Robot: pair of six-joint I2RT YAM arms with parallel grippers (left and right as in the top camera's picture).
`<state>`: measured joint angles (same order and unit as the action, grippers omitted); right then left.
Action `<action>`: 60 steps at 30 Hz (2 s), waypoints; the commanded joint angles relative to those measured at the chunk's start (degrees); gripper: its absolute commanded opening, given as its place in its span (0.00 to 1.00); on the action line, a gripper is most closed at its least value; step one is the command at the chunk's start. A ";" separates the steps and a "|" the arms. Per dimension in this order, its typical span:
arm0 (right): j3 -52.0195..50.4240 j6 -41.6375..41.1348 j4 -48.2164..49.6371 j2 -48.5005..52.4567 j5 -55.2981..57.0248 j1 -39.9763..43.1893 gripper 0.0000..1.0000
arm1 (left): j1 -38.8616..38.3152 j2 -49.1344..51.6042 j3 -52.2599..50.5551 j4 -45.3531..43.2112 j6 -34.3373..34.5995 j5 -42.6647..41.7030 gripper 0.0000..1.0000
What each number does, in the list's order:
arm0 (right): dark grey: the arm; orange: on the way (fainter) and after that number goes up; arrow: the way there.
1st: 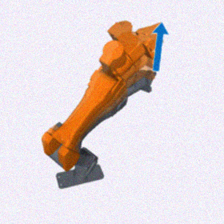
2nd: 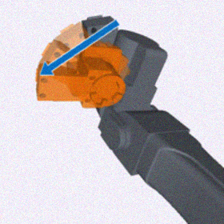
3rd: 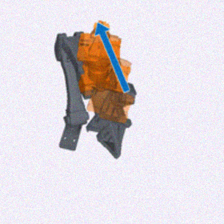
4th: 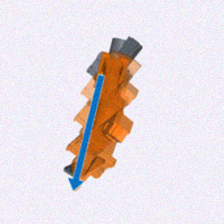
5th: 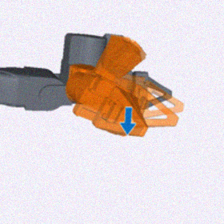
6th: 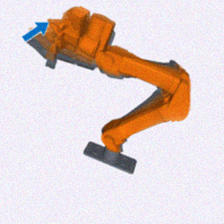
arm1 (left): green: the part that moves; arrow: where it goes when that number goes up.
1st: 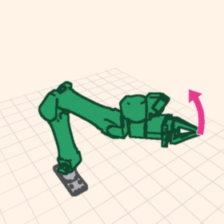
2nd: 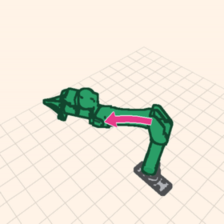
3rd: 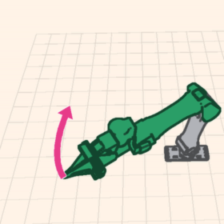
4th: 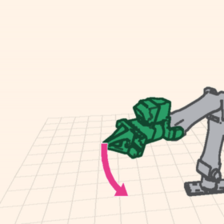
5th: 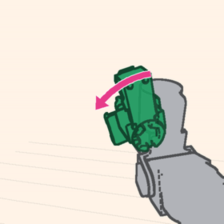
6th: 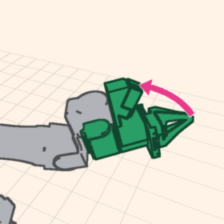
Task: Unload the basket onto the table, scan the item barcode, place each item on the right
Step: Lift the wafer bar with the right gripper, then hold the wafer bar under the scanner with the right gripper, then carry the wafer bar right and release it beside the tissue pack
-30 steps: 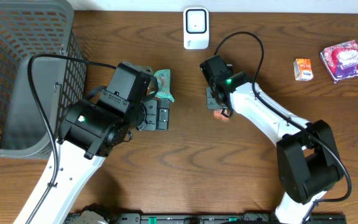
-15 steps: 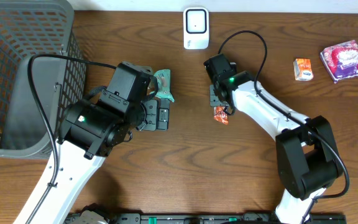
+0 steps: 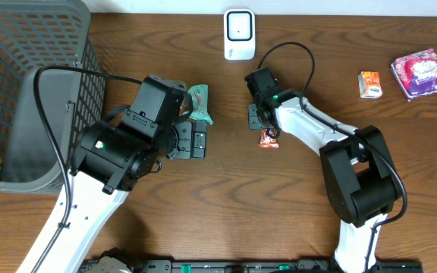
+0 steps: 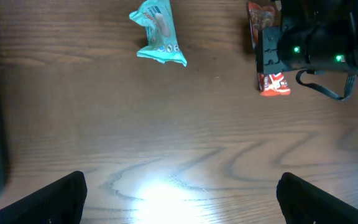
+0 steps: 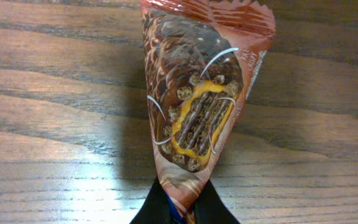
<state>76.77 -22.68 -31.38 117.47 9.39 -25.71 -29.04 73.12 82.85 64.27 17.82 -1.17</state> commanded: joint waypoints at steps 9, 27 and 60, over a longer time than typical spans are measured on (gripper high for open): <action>12.57 15.23 3.67 0.90 -0.26 0.76 0.01 | -0.20 -0.13 0.13 0.17 0.09 0.31 0.98; 17.38 14.53 36.74 6.91 -1.36 3.23 0.01 | -0.20 -0.13 0.13 0.17 0.09 0.31 0.98; 37.75 44.89 -14.40 10.16 3.15 30.93 0.01 | -0.20 -0.13 0.13 0.17 0.09 0.31 0.98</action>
<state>114.45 7.90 -43.90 129.23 11.57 2.39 -29.04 73.12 82.85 64.29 17.85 -1.19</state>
